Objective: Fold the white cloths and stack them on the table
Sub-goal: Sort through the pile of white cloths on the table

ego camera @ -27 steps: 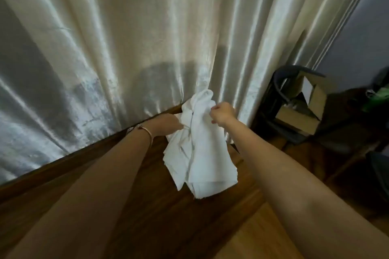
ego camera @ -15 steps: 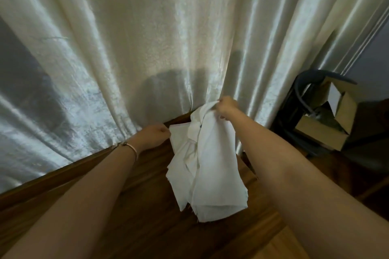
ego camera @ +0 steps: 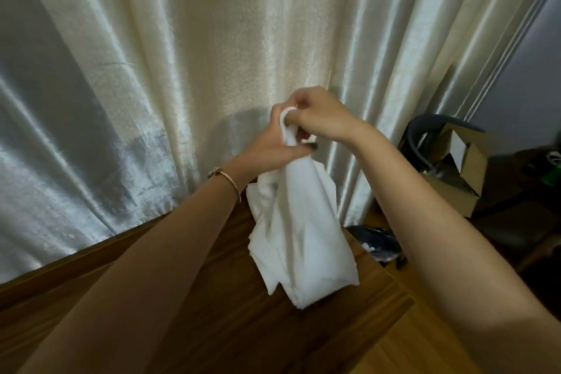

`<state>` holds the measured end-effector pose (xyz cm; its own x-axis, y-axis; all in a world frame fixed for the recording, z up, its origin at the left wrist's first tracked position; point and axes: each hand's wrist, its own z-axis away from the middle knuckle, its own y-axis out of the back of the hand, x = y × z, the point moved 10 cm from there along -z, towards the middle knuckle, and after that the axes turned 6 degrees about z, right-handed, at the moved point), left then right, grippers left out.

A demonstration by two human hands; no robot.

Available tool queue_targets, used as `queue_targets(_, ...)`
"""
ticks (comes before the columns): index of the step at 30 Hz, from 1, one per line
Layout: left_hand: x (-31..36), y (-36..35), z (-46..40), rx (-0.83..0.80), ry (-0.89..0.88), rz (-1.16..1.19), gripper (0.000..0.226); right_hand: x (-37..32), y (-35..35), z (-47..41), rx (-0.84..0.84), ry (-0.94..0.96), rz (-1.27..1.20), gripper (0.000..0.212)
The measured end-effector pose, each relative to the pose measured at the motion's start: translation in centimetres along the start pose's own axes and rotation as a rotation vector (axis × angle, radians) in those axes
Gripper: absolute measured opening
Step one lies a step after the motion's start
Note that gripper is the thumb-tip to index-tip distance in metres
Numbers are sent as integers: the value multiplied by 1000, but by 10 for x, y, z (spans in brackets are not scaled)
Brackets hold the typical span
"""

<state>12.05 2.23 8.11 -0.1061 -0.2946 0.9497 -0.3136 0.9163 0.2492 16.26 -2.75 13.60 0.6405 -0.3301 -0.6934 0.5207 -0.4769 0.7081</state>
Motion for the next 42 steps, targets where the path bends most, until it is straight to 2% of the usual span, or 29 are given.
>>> queue_targets(3, 28, 53, 10, 293, -65, 203, 11, -39, 24, 18, 49, 131, -425, 29)
queue_targets(4, 39, 77, 16, 411, -70, 326, 10, -41, 38, 22, 114, 153, -510, 29)
queue_targets(6, 60, 134, 33, 678, -164, 572, 21, -28, 58, 25, 266, 132, -501, 26)
queue_targets(8, 77, 178, 50, 878, -242, 639, 23, 7, 52, 20, 309, -3, -445, 19)
queue_targets(9, 85, 191, 51, 892, -213, 538, 23, 30, 38, 17, 276, -99, -412, 15)
queue_targets(10, 90, 195, 46, 835, -129, 353, 23, 54, 20, 15, 216, -203, -370, 12)
queue_targets(13, 53, 157, 20, 370, 274, -392, 26, 129, -44, 18, 34, -470, -232, 16)
queue_targets(14, 32, 138, 17, 251, 344, -514, 29, 150, -61, 22, 40, -526, -198, 16)
queue_targets(15, 11, 122, 14, 191, 365, -534, 33, 170, -71, 25, 93, -575, -165, 14)
queue_targets(17, -28, 95, 12, 160, 358, -404, 34, 203, -77, 38, 280, -676, -97, 17)
queue_targets(19, -66, 71, 15, 140, 381, -317, 26, 229, -83, 51, 394, -770, -58, 24)
queue_targets(22, -115, 53, 20, 203, 426, -248, 18, 263, -101, 45, 334, -816, -34, 41)
queue_targets(24, -132, 50, 18, 282, 434, -135, 28, 275, -109, 31, 249, -805, 19, 72)
queue_targets(26, -138, 53, 15, 358, 456, -61, 27, 284, -114, 18, 180, -813, 72, 103)
queue_targets(28, -136, 56, 10, 386, 440, -28, 15, 292, -114, 7, 194, -809, 28, 109)
queue_targets(32, -133, 73, 8, 455, 384, -71, 19, 297, -108, 0, 224, -840, -50, 90)
queue_targets(34, -136, 91, 16, 601, 392, -74, 5, 292, -105, -1, 165, -801, -15, 60)
queue_targets(36, -141, 111, 30, 773, 411, 30, 15, 276, -110, 3, 78, -739, -68, 18)
queue_targets(38, -140, 125, 37, 826, 407, 81, 24, 251, -111, 11, 5, -687, -191, 7)
queue_targets(40, -132, 132, 37, 758, 400, 48, 21, 231, -87, 22, 78, -633, -474, 14)
queue_targets(41, -126, 133, 35, 706, 384, 49, 17, 214, -64, 28, 150, -567, -758, 22)
queue_targets(42, -120, 134, 34, 662, 369, 51, 15, 188, -45, 29, 176, -418, -1071, 28)
